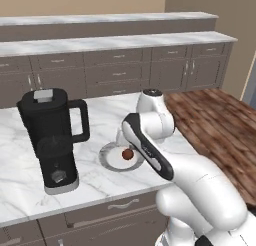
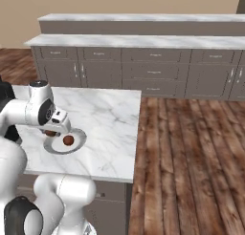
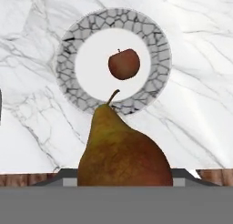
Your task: Pick the pear and apple from the fridge and place them on the plate next to the blender to make a fruit smoothie.
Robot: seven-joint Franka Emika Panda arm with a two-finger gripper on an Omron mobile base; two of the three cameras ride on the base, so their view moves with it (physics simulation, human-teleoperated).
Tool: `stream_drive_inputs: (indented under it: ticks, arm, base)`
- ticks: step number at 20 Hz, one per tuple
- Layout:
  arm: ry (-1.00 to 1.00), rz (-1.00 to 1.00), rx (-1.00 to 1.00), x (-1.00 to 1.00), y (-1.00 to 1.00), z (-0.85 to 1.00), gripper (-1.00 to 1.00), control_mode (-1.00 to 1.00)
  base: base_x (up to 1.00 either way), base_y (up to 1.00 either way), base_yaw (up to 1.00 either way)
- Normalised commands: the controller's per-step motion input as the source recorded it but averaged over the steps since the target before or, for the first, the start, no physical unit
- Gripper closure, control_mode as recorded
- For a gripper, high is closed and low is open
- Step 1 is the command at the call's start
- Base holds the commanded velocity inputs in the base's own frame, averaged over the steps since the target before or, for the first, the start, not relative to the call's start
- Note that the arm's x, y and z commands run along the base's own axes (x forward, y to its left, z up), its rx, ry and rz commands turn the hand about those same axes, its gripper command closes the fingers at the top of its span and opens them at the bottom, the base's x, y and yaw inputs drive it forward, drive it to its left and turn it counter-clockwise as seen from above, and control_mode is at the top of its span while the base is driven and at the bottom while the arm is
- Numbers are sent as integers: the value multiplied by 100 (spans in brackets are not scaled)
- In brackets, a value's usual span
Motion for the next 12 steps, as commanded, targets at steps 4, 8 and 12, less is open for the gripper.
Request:
stream_drive_inputs:
  ticks: [4, 8, 12]
  arm:
    - [3, 0, 0, 55, 42, -69, 100, -100]
    - [0, 0, -1, 46, 22, -46, 100, -100]
    - [1, 0, -2, 15, 10, -70, 100, -100]
  base:
    - [0, 0, 0]
    - [0, 0, 0]
    - [0, 0, 0]
